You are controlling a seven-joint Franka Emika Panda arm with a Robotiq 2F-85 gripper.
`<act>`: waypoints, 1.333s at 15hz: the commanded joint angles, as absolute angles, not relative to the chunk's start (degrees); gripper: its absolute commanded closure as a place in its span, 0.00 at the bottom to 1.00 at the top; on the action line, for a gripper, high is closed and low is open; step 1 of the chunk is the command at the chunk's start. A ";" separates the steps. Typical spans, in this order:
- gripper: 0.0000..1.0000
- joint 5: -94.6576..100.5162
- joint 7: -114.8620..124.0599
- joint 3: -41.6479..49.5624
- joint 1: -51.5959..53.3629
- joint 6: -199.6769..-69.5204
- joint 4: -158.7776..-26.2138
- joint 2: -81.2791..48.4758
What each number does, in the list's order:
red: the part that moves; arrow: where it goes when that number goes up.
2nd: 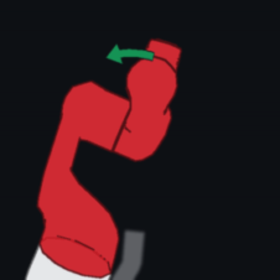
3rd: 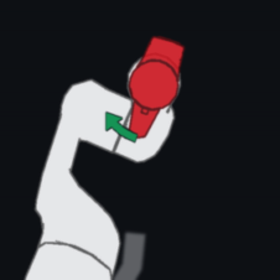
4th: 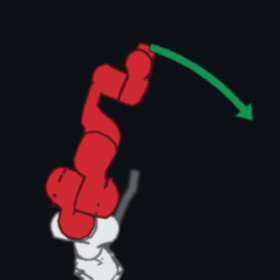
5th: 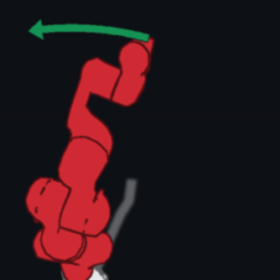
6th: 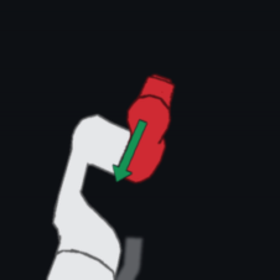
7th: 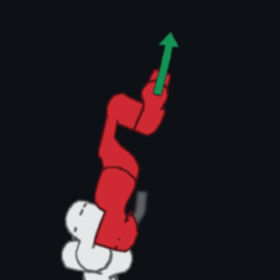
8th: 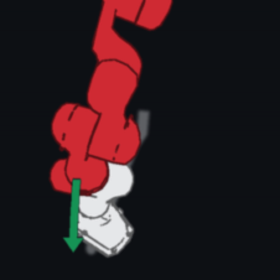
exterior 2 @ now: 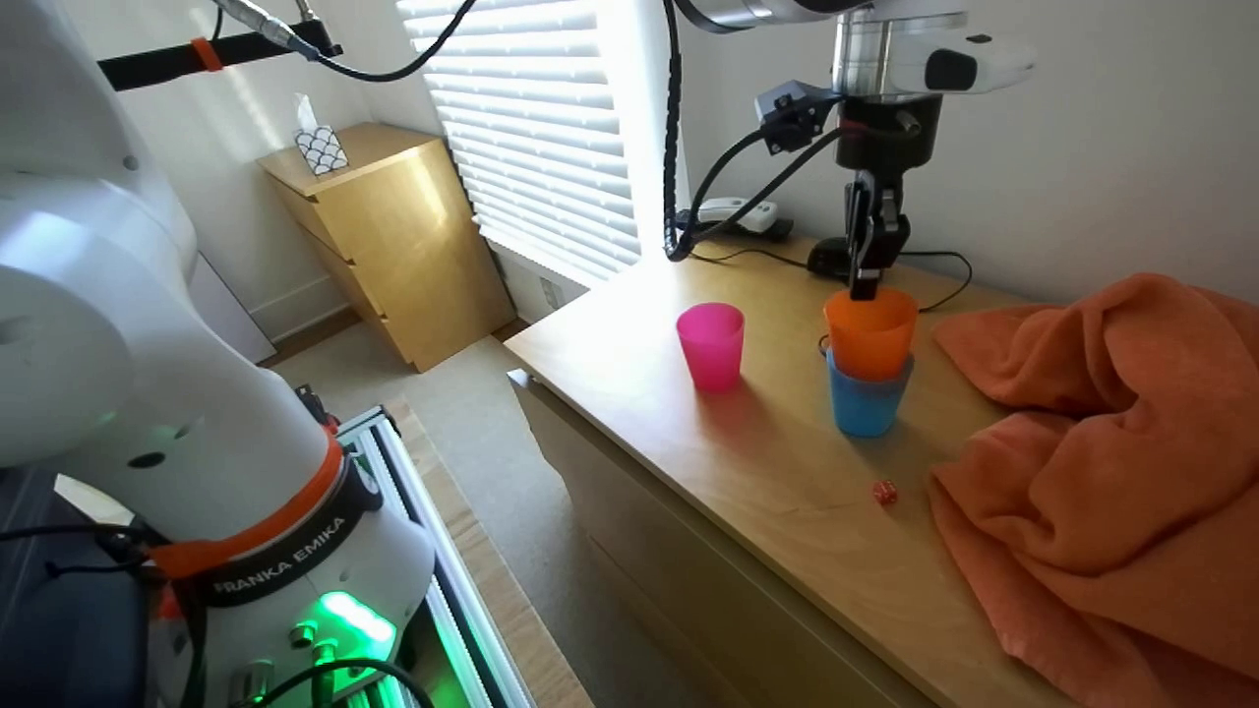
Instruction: Put the pink and orange cups on the table
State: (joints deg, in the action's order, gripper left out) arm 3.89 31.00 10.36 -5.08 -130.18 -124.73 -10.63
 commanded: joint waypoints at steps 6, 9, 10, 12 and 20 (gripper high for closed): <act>0.99 7.49 31.37 7.40 -3.42 -126.86 -130.07 2.20; 0.99 4.71 28.94 5.21 -3.28 -124.98 -130.82 3.99; 0.99 4.24 28.74 4.58 -3.19 -124.50 -130.78 3.89; 0.99 3.04 28.36 3.53 -3.01 -124.10 -130.53 2.48; 0.99 1.05 21.53 2.94 -2.65 -129.29 -129.54 -6.32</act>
State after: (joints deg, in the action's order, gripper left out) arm 1.41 24.40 2.56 -2.60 -126.82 -129.84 -3.58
